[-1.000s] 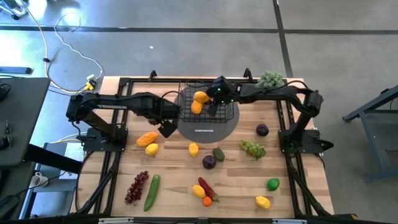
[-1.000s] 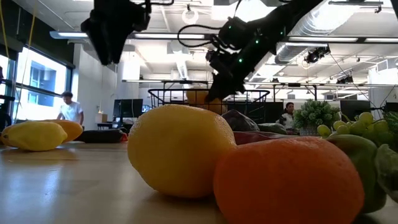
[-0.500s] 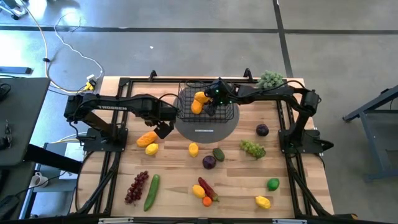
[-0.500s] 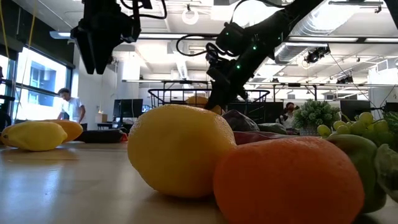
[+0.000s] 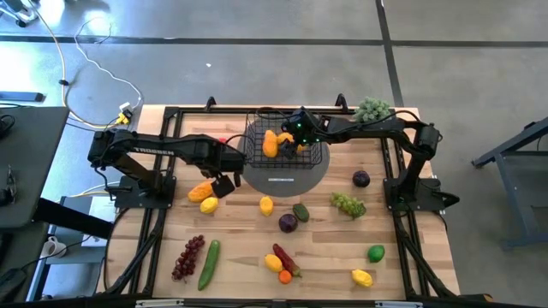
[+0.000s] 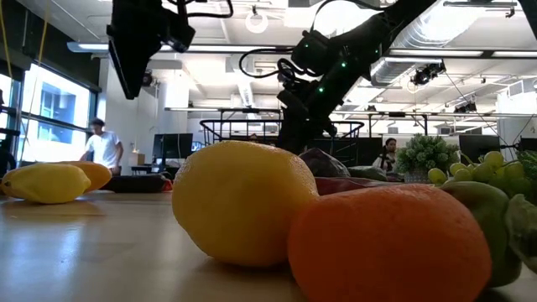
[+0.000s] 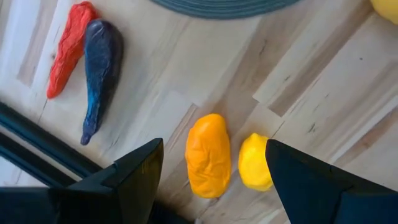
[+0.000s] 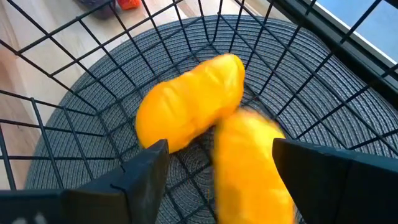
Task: Build produce basket
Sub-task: Put the yellow lemon into the black wire basket
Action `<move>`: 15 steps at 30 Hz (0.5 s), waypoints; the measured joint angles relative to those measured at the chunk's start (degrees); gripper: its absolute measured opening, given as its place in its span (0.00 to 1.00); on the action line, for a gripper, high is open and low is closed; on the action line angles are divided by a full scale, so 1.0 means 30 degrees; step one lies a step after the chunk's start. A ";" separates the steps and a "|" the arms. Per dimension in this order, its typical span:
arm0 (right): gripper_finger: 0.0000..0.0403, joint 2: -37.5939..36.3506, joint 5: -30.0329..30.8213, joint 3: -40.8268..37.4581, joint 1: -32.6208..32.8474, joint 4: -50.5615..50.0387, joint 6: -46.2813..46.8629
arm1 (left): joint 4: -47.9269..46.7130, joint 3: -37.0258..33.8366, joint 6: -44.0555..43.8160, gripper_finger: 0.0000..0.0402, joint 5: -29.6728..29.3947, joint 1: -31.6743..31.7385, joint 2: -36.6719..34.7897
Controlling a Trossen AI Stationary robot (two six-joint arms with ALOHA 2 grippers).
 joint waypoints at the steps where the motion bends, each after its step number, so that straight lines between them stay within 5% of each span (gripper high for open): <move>1: 0.66 -0.0003 -0.0039 0.0000 0.0000 0.0000 0.0000 | 0.0035 -0.0003 0.0114 0.68 -0.0001 -0.0055 0.0000; 15: 0.67 -0.2158 -0.0349 0.0000 -0.0044 -0.1002 0.0886 | -0.0259 0.0000 0.0840 0.68 -0.0254 -0.0182 -0.1831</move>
